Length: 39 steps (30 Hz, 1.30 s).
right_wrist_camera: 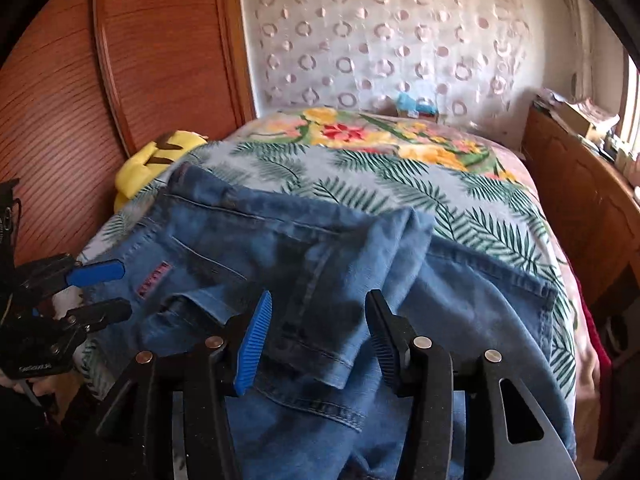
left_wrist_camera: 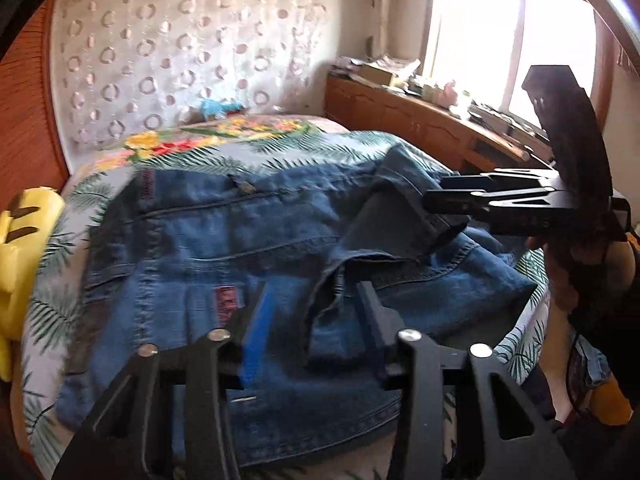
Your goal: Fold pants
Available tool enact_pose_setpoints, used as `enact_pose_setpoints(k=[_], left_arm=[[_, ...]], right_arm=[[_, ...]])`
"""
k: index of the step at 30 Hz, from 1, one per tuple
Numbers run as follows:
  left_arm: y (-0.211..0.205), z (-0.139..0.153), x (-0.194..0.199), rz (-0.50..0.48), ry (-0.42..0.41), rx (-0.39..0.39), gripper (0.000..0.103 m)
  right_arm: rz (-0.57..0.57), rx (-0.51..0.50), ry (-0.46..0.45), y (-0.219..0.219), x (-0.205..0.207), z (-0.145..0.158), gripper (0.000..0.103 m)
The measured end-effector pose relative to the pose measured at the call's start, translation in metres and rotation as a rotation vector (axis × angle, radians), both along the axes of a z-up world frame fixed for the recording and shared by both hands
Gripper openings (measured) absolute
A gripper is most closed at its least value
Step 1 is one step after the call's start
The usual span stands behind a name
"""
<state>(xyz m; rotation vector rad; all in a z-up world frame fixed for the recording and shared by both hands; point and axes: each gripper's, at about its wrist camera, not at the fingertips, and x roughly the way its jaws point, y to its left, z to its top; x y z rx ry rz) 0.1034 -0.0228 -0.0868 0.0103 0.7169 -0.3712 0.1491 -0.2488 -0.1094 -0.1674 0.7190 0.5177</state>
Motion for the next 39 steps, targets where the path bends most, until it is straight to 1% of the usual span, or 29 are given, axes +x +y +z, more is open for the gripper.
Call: enact_pose_setpoints(k=[2,4,7,11,12,13,14,15,16,17,19,21,23,25,29,31,33,36,39], left_arm=[[-0.006,-0.006,0.006,-0.026,0.027,-0.006,0.031],[-0.011,-0.013,0.011,-0.035,0.053,0.01,0.03],[-0.014,-0.018,0.015,-0.039,0.069,0.025,0.03],[-0.017,-0.021,0.017,-0.04,0.072,0.038,0.03],[-0.019,-0.021,0.017,-0.044,0.069,0.043,0.025],[-0.022,-0.021,0.015,-0.052,0.061,0.053,0.022],[-0.024,-0.021,0.014,-0.057,0.058,0.06,0.02],[-0.026,-0.022,0.013,-0.064,0.056,0.066,0.014],[-0.027,-0.022,0.012,-0.071,0.058,0.062,0.012],[-0.027,-0.022,0.014,-0.075,0.059,0.059,0.009],[-0.029,-0.019,0.011,-0.086,0.053,0.065,0.008],[-0.023,-0.012,0.006,-0.08,0.036,0.052,0.007],[-0.017,0.001,-0.002,-0.077,0.006,0.034,0.007],[-0.007,0.02,-0.014,-0.063,-0.039,0.016,0.007],[0.013,0.053,-0.034,-0.033,-0.102,-0.007,0.007],[0.025,0.07,-0.045,-0.017,-0.138,-0.006,0.007],[0.037,0.08,-0.047,0.002,-0.154,-0.001,0.007],[0.054,0.087,-0.057,0.035,-0.182,0.007,0.007],[0.073,0.084,-0.059,0.078,-0.178,0.011,0.007]], right_arm=[[-0.011,-0.009,0.011,-0.001,0.003,0.0,0.051],[-0.015,-0.011,0.026,0.001,0.001,0.004,0.051],[-0.013,-0.016,0.042,0.004,0.004,0.004,0.051],[0.005,-0.023,0.075,0.007,0.009,0.002,0.051],[0.011,-0.019,0.082,0.008,0.01,0.001,0.049],[0.024,-0.011,0.089,0.009,0.01,0.001,0.031],[0.037,-0.006,0.093,0.011,0.01,0.002,0.016],[0.042,0.0,0.085,0.011,0.01,0.004,0.015],[0.053,0.011,0.073,0.012,0.008,0.007,0.011],[0.063,0.025,0.064,0.013,0.007,0.011,0.008],[0.077,0.041,0.031,0.014,0.002,0.023,0.008],[0.084,0.052,0.001,0.014,-0.001,0.035,0.007],[0.091,0.069,-0.027,0.016,-0.003,0.051,0.007],[0.101,0.09,-0.06,0.019,-0.004,0.068,0.007],[0.133,0.139,-0.104,0.023,-0.01,0.096,0.007],[0.16,0.157,-0.124,0.033,-0.012,0.113,0.007],[0.191,0.165,-0.146,0.046,-0.015,0.128,0.007],[0.233,0.161,-0.167,0.071,-0.017,0.142,0.007],[0.264,0.133,-0.177,0.096,-0.016,0.145,0.007]])
